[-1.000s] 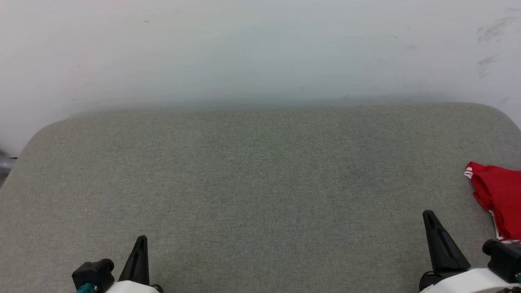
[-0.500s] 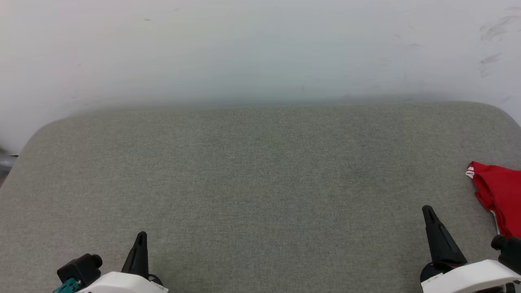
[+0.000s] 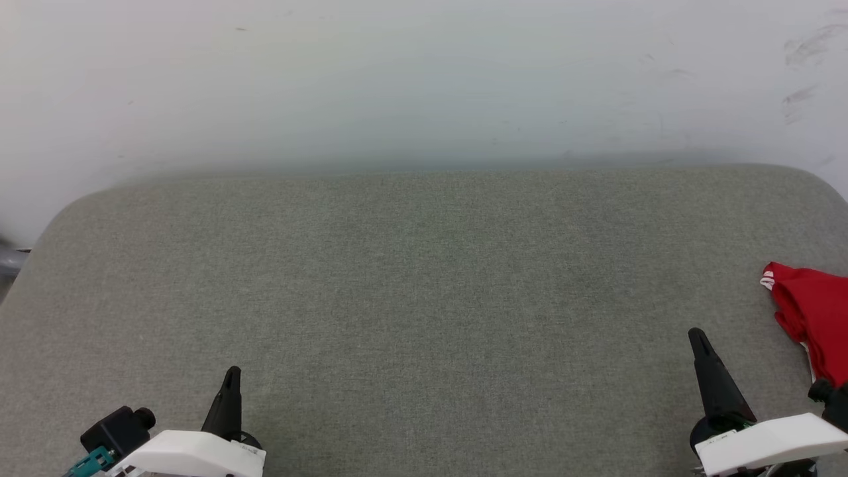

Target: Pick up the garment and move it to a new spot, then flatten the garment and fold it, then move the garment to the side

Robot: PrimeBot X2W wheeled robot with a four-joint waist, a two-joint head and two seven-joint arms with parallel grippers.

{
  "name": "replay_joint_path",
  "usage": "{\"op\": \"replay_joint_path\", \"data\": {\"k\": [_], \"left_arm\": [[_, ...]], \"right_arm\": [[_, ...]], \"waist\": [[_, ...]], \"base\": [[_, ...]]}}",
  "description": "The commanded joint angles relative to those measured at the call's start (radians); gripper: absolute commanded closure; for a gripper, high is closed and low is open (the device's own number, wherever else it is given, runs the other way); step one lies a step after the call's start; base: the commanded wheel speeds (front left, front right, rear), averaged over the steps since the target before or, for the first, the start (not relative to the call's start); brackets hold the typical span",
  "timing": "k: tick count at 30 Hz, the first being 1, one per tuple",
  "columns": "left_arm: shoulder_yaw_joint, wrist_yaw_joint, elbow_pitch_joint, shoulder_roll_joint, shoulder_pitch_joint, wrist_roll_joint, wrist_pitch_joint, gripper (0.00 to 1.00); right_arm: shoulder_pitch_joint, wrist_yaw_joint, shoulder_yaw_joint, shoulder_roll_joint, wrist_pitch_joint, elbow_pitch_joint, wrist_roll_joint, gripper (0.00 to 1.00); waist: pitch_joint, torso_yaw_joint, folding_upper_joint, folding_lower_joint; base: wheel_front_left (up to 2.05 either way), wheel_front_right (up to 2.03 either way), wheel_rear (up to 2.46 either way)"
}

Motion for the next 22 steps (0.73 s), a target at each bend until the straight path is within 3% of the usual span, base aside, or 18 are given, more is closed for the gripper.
{"op": "replay_joint_path", "data": {"k": [1,22], "left_arm": [[0.013,-0.006,-0.009,0.001,-0.027,-0.032,0.008,1.0],[0.053,-0.042,0.004,-0.026,-0.062,-0.273,0.076,1.0]], "right_arm": [[-0.032,0.0,0.0,-0.009,0.004,-0.002,0.036,1.0],[-0.078,0.0,-0.008,-0.012,0.027,0.068,0.303,1.0]], "waist": [[0.0,0.0,-0.0001,-0.0001],[0.008,0.005,-0.0001,-0.0001]], "base": [[0.0,0.0,0.0],[0.0,0.0,0.0]]}}
